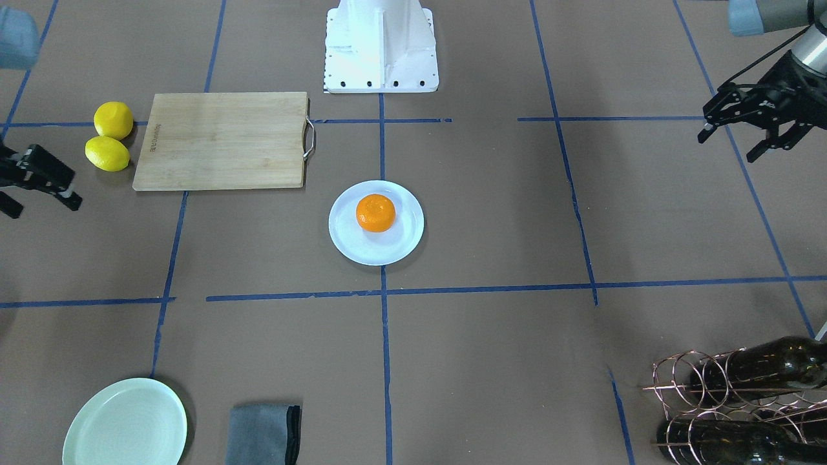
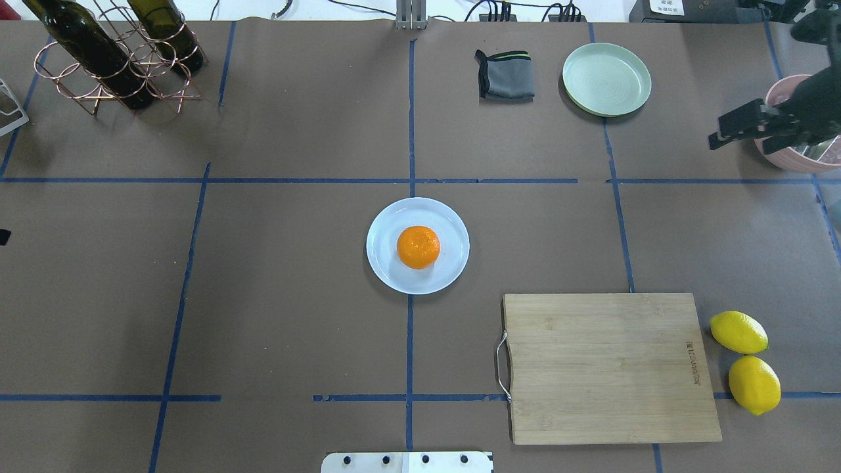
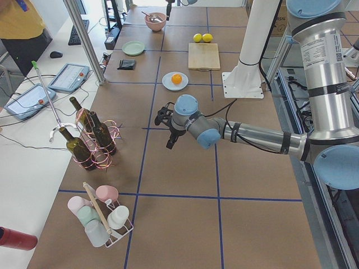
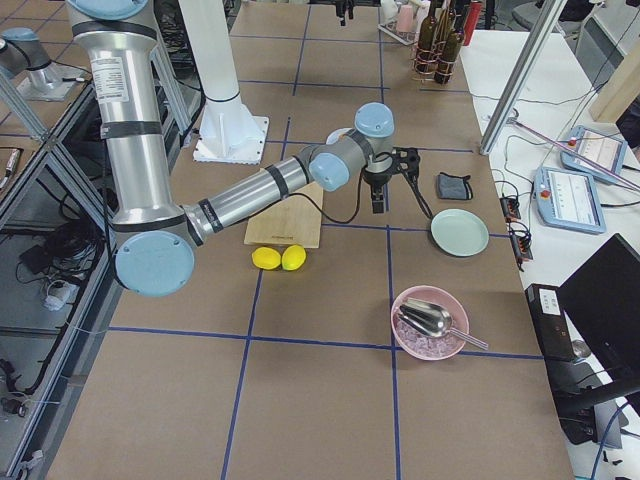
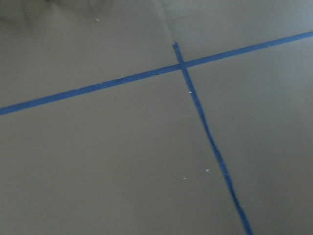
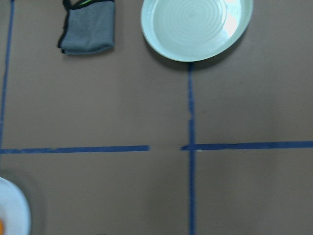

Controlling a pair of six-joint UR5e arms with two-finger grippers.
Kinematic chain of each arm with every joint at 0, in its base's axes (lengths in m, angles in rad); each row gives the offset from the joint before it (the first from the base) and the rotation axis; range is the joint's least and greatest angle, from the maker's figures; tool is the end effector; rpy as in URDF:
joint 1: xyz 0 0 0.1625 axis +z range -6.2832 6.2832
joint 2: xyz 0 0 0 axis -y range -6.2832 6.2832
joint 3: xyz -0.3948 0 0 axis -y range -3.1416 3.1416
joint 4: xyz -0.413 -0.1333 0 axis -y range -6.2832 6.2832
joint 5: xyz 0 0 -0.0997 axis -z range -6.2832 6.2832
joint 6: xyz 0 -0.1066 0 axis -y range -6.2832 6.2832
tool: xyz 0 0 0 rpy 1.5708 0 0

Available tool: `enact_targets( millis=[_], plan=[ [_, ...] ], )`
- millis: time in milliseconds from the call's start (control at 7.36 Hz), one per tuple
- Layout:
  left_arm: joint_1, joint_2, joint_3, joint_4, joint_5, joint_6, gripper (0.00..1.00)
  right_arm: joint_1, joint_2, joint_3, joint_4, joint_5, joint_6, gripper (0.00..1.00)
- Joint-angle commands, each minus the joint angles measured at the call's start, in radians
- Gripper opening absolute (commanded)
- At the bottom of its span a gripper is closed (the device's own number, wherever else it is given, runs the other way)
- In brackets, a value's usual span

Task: Pick orange to plate

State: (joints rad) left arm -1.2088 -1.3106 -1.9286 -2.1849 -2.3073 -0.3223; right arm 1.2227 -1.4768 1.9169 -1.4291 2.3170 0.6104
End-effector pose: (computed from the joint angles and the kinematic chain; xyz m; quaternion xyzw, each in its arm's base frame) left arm 0.0969 -0.4301 0.4984 0.1930 0.4269 0.1427 0.8718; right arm -0.1259 -0.5256 0.3902 0.0760 -0.4330 0.0130 0.8981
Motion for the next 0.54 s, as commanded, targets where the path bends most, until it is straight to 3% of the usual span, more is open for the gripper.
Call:
enact_targets(
  millis=[0, 272, 408],
  plan=[
    [-0.218, 0.018, 0.01, 0.22, -0.021, 0.37, 0.99, 0.174, -0.054, -0.013, -0.275, 0.009, -0.478, 1.0],
    [-0.368, -0.084, 0.01, 0.594, -0.02, 0.614, 0.99, 0.274, -0.071, -0.036, -0.431, 0.01, -0.718, 1.0],
    [-0.383, -0.141, 0.014, 0.767, -0.021, 0.618, 0.99, 0.306, -0.109, -0.035, -0.454, 0.012, -0.765, 1.0]
  ],
)
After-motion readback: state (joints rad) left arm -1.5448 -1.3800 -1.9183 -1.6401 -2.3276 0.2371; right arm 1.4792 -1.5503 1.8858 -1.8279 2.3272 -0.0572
